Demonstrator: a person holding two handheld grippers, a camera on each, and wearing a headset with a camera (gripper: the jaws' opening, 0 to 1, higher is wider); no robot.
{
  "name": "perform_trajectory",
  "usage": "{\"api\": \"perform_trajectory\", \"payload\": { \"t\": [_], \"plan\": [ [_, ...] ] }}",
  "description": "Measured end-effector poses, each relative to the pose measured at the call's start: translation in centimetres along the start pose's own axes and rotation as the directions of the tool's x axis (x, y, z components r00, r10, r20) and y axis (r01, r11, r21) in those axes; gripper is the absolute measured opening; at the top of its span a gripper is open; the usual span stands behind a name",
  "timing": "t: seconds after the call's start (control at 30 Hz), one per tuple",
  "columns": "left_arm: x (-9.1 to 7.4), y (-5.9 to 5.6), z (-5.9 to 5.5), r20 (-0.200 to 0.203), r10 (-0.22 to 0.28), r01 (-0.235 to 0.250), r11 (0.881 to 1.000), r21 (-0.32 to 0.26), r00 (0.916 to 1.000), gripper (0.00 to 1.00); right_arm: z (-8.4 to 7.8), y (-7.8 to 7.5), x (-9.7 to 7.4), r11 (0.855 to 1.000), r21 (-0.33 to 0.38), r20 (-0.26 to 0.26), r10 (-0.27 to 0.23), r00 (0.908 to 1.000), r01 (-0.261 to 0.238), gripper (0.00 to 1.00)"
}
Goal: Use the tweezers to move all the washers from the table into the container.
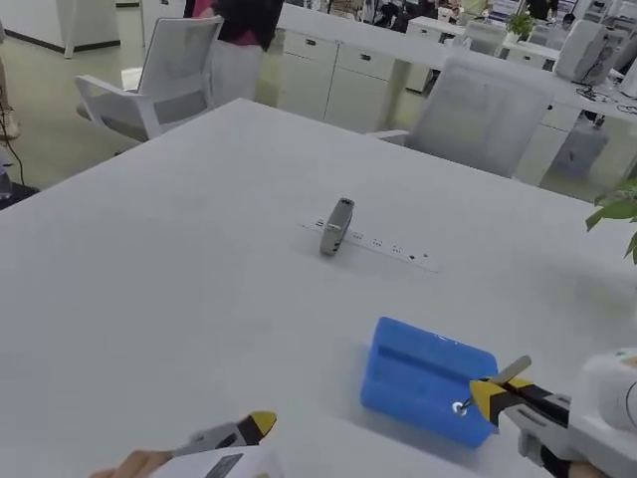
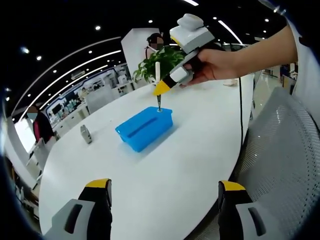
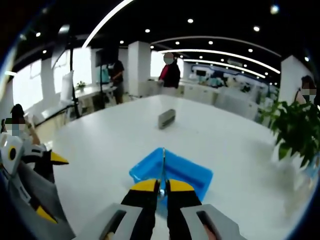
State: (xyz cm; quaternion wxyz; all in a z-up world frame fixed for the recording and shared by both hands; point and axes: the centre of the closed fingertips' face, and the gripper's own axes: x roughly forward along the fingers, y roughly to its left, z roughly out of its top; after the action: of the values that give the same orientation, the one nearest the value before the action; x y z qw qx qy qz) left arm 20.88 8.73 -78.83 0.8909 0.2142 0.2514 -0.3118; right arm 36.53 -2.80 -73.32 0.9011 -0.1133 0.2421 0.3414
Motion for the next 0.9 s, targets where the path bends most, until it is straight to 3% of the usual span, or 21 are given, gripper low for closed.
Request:
{"api": "perform_trajectory", "payload": {
  "t": [0.47, 0.9],
  "plan": [
    [0.1, -0.7, -0.2, -0.011, -0.043, 0.043, 0.999, -0.021, 0.9990, 0.87, -0.4, -2.1, 3.2, 1.000, 0.011, -0.043, -0.003, 0.9991, 0.003, 0.03],
    [0.1, -0.9, -0.4, -0.021, -0.064, 0.063, 0.996, -0.056, 0.9977, 0.78, -3.9, -2.5, 6.3, 1.000, -0.014, -0.145, 0.018, 0.9892, -0.020, 0.03]
  ]
}}
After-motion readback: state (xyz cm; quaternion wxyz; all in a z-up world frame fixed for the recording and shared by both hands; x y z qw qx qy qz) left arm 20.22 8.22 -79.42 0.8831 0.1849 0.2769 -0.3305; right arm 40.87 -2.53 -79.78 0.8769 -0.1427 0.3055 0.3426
